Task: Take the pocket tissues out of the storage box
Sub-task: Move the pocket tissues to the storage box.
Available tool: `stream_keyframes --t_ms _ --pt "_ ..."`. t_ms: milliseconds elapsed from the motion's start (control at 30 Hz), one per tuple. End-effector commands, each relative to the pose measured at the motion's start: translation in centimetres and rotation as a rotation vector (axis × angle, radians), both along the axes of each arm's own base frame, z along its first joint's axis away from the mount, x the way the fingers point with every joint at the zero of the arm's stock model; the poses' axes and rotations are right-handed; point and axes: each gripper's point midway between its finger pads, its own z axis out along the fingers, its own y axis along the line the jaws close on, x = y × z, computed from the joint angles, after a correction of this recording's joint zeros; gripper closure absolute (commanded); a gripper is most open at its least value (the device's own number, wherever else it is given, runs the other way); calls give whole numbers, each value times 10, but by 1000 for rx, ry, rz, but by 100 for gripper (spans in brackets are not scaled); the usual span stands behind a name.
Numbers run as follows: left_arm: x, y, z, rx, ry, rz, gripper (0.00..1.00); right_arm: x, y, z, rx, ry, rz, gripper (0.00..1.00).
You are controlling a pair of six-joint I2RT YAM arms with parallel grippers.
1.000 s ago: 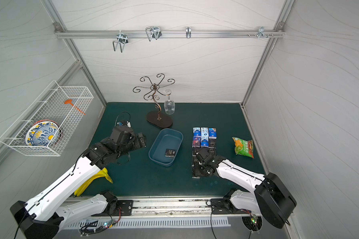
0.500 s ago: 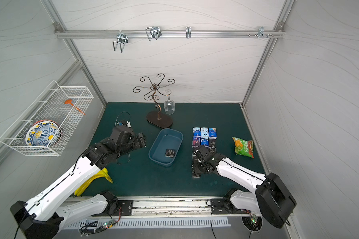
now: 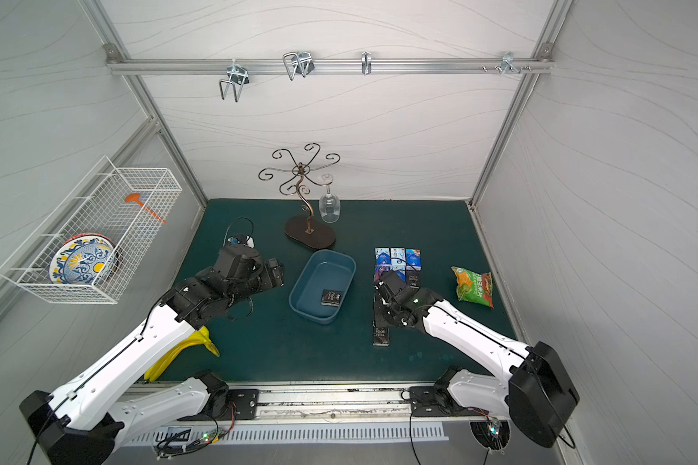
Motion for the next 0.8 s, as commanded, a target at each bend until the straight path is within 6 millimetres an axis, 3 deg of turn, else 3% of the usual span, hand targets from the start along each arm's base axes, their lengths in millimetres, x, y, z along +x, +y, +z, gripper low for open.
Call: stream_keyframes --t_ms 0,100,200,333,500,767 --pt "5 2 2 7 -11 18 9 13 27 25 -14 -61 102 52" --pt "4 3 -1 21 2 21 9 20 71 37 -38 -88 264 51" --pt "1 6 -2 29 4 24 9 20 113 34 -94 -99 478 49" --pt "-2 14 0 54 -4 38 8 25 146 24 -125 -114 667 47" --pt "-4 17 3 58 -9 40 8 38 161 -1 -195 -89 782 46" --pt "-7 22 7 68 -20 47 7 66 146 -52 -316 10 777 47"
